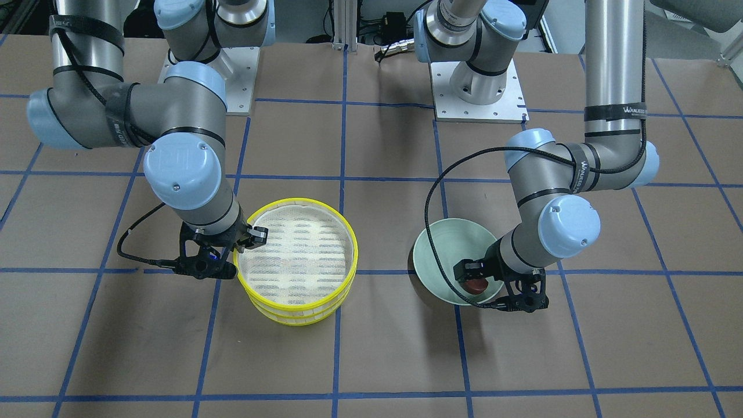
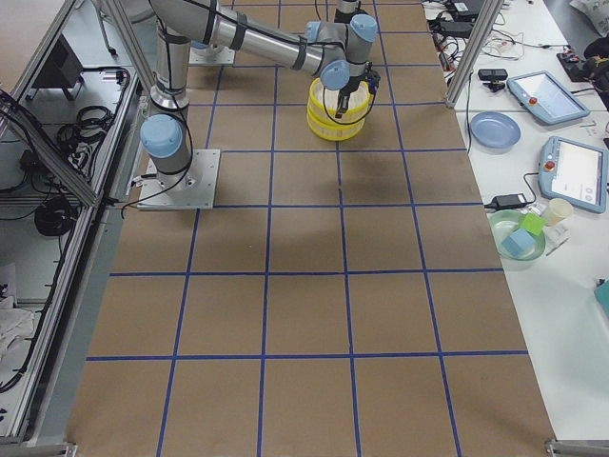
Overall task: Place buns in different layers of steamer
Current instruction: 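Lift the dark red bun with left gripper while right holds steamer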
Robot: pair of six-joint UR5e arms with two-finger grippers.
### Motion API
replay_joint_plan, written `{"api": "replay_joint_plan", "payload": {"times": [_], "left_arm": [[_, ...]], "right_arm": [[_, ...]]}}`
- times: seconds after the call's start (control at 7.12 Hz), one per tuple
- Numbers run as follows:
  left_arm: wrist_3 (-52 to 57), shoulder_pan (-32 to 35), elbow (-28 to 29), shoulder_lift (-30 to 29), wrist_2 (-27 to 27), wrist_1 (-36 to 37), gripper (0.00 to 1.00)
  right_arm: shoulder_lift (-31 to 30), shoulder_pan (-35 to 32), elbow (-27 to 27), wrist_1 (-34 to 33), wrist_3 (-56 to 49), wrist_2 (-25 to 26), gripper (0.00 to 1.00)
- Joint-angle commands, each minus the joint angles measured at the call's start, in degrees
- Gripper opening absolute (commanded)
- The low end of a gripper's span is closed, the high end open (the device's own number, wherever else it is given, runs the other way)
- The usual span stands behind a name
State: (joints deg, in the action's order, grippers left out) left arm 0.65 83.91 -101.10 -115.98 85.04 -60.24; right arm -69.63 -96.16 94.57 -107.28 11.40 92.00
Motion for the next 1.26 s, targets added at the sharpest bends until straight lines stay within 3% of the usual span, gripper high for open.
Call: {"api": "replay_joint_plan", "payload": {"times": [0.0, 0.14, 0.42, 0.56, 0.7, 0.84, 0.98, 1.12], "left_arm": [[-0.4, 0.9, 0.0, -0.1, 0.2, 0.1, 0.1], [-0.4, 2.4, -0.1, -0.1, 0.7, 0.1, 0.0], [-4.4, 4.6, 0.9, 1.5, -0.2, -0.4, 0.0], [-8.3, 7.2, 2.8, 2.5, 0.3, -0.5, 0.0], [-8.6, 8.4, 5.4, 3.4, 0.6, -3.1, 0.0], [-10.0, 9.5, 8.7, 4.5, 0.3, -6.4, 0.0], [-12.5, 11.1, 12.7, 5.2, 0.5, -10.3, 0.0], [-15.3, 13.0, 14.7, 5.6, 0.6, -11.9, 0.0]], "right_arm": [[0.0, 0.0, 0.3, 0.1, -0.2, 1.3, 0.0], [-0.2, -0.1, 1.1, 0.0, -0.2, 1.2, 0.0], [-0.2, -0.1, 1.2, 0.0, -0.2, 1.2, 0.0], [-0.1, -0.1, 1.2, 0.1, -0.3, 1.2, 0.3], [-0.7, -0.1, 1.1, 0.1, -0.5, 1.2, 0.99], [-2.2, 0.0, 0.4, 0.2, -1.4, 1.9, 1.0], [-7.7, 0.1, -0.7, 1.5, -2.5, 1.5, 1.0], [-12.9, 0.6, -2.9, 9.1, -2.7, 1.1, 1.0]]}}
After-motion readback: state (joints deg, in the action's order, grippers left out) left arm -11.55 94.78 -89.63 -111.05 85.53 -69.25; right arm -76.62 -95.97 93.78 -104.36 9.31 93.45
